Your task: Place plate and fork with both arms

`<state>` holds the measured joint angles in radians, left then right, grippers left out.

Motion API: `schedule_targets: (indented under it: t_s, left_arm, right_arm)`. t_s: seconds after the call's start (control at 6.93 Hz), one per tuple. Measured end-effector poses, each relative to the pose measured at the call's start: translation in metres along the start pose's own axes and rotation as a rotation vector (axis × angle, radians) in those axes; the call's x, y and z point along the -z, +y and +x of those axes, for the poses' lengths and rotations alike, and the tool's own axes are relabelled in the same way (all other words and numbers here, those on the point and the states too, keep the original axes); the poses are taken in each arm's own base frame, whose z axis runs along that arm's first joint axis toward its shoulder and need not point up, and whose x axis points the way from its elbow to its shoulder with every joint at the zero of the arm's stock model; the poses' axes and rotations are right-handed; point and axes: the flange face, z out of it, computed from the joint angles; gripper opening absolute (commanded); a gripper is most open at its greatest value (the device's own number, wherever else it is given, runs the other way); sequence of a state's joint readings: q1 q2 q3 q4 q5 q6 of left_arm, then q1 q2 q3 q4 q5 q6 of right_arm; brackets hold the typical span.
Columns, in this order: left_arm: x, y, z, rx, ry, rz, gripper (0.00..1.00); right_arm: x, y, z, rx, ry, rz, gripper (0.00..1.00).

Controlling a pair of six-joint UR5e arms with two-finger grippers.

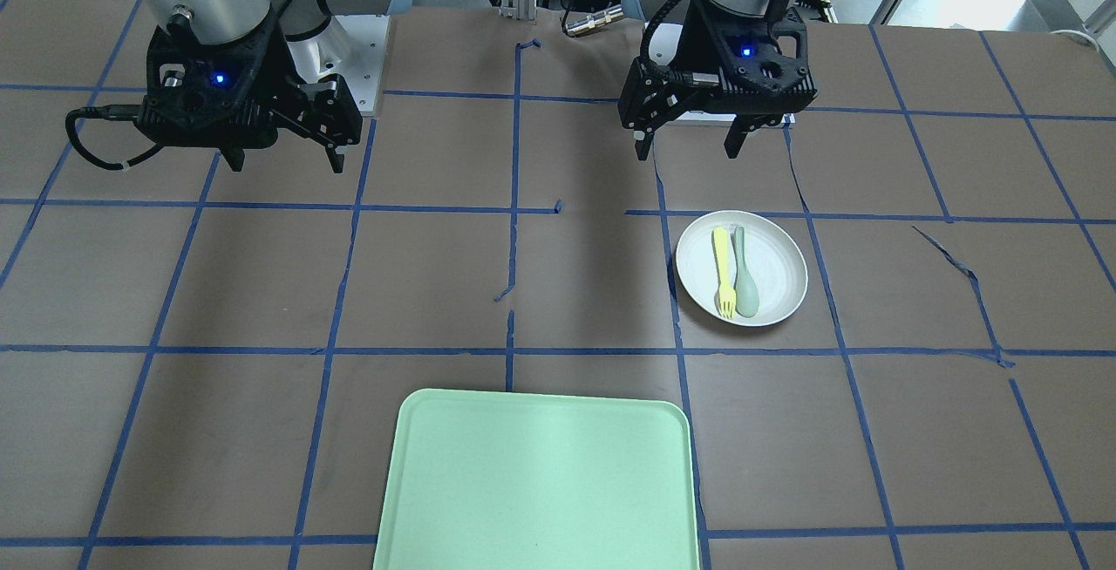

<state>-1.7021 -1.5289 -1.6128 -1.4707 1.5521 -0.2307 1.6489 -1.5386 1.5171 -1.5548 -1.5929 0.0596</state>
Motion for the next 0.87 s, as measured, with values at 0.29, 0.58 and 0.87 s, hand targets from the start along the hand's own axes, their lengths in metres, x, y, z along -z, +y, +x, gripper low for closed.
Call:
schedule_targets:
  t_s: [0.29,0.58,0.87]
  left_arm:
    - [-0.0046,0.0011,-0.0019,-0.002,-0.024,-0.001,1.00]
    - [-0.0085,0.0044,-0.0036,-0.003,-0.036,-0.006,1.00]
    - [-0.0069,0.0057,-0.0042,-0.003,-0.038,-0.001,1.00]
  right_arm:
    - [0.0006,-0.0004,0.0000,0.002,0.000,0.002,1.00]
    - [0.0032,-0.0009,0.0000,0.003,0.000,0.008,1.00]
    - [0.0031,-0.0008,0.0001,0.003,0.001,0.008,1.00]
